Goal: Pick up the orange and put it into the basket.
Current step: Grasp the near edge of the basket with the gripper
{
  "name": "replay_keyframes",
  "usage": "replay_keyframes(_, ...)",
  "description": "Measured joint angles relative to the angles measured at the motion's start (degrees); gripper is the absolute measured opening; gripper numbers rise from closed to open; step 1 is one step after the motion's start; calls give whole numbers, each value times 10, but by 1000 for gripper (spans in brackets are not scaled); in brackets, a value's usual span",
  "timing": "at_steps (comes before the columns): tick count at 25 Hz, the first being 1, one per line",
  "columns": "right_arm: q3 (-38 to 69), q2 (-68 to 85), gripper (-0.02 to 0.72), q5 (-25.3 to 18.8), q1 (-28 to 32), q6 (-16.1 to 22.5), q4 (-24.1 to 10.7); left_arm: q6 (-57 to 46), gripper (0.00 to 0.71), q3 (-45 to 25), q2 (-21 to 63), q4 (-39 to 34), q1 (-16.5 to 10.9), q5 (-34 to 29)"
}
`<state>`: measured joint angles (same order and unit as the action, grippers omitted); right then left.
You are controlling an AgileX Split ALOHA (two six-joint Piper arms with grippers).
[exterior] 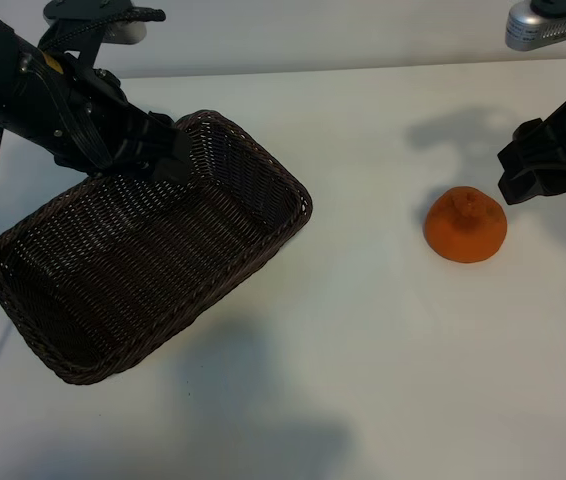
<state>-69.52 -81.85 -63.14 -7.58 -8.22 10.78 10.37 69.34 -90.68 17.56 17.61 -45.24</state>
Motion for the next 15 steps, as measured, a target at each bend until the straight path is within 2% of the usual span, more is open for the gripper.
replay_keyframes(15,0,0,600,0,0,1,-5,0,592,0,0,0,0,1)
